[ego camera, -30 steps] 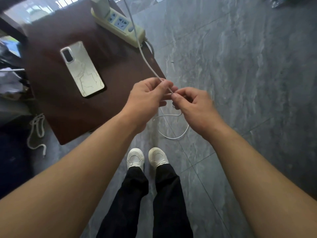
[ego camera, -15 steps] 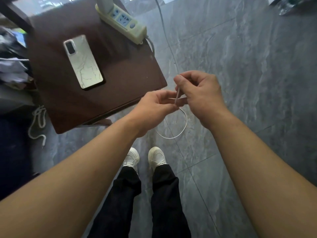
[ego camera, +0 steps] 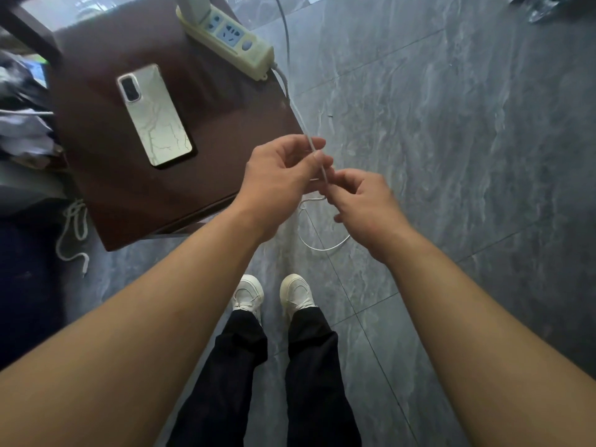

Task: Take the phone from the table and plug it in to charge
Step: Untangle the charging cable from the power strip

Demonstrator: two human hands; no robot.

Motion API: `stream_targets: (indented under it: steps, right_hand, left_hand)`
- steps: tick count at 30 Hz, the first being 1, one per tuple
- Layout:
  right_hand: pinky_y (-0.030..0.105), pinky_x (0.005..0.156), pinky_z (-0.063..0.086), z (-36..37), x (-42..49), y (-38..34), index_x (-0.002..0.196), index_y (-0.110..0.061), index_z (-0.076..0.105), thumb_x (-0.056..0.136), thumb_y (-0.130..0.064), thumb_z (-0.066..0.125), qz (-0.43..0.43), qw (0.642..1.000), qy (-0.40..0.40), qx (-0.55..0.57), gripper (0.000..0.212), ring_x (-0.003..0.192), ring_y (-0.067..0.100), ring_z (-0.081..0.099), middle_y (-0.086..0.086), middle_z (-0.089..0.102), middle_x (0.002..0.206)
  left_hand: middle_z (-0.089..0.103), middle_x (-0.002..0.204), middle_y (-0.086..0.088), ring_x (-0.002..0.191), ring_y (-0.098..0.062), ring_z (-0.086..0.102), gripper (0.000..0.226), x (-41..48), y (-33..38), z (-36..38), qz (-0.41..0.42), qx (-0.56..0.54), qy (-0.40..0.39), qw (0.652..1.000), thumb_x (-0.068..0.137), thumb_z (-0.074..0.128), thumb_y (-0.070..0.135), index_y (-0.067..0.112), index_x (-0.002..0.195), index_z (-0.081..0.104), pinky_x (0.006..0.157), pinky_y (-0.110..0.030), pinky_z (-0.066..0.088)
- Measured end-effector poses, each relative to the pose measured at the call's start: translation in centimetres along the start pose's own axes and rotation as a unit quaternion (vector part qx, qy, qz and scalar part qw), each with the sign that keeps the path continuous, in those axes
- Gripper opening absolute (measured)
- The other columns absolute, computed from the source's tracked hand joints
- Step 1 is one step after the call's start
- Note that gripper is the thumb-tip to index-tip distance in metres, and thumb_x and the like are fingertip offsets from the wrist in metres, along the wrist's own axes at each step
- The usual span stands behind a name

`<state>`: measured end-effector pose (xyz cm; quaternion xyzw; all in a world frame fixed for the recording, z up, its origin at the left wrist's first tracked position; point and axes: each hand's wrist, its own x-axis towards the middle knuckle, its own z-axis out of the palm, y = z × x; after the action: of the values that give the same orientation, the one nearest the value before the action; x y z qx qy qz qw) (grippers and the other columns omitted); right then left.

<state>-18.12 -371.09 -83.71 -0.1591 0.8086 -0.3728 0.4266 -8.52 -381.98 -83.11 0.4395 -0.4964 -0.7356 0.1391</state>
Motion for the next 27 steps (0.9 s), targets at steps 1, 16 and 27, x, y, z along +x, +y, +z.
stream_targets:
  steps: [1,16,27]
  right_hand:
    - [0.049,0.085,0.06,0.0,0.0,0.0,0.092,-0.023,0.079,0.093,-0.027,0.067,-0.003,1.0,0.01,0.001,0.012,0.085,0.014,0.071,-0.004,0.078,0.087]
    - [0.03,0.057,0.061,0.2,1.8,-3.0,0.079,-0.021,0.073,0.092,-0.018,0.066,-0.07,0.988,0.087,0.107,0.015,0.065,0.013,0.071,-0.001,0.073,0.072]
    - [0.032,0.063,0.06,1.7,2.2,-0.4,0.079,-0.015,0.076,0.092,-0.018,0.071,0.033,0.997,-0.018,0.065,0.014,0.069,0.014,0.07,0.012,0.077,0.081]
  left_hand:
    - [0.078,0.095,-0.016,0.087,-0.024,0.078,0.018,0.2,0.0,-0.1,0.006,0.003,0.01,1.0,0.097,0.068,0.003,0.003,0.114,0.071,0.075,-0.031,0.063]
    - [0.08,0.1,-0.018,0.102,-0.033,0.076,0.014,1.2,-1.1,-1.3,-0.05,0.148,-0.048,0.987,0.09,0.076,0.004,0.004,0.104,0.076,0.099,-0.048,0.058]
    - [0.076,0.099,-0.027,0.089,-0.036,0.078,0.008,3.2,-0.1,-2.1,-0.01,0.023,0.007,1.0,0.091,0.073,0.002,0.006,0.098,0.073,0.076,-0.039,0.065]
